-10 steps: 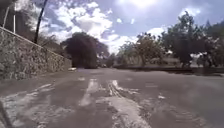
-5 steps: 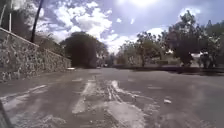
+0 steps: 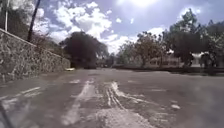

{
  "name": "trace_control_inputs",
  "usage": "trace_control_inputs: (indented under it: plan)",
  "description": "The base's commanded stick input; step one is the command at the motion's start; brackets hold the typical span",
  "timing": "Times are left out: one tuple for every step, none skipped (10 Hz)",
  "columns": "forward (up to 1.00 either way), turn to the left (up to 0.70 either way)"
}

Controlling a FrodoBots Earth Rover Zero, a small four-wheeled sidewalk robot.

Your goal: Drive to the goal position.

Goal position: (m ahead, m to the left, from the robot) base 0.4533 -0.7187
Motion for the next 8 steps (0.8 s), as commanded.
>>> trace_control_inputs:
  plan:
    - [0.50, 0.00]
    - [0.50, 0.00]
    - [0.50, 0.00]
    - [0.50, 0.00]
    - [0.50, 0.00]
    - [0.50, 0.00]
    - [0.50, 0.00]
    - [0.50, 0.00]
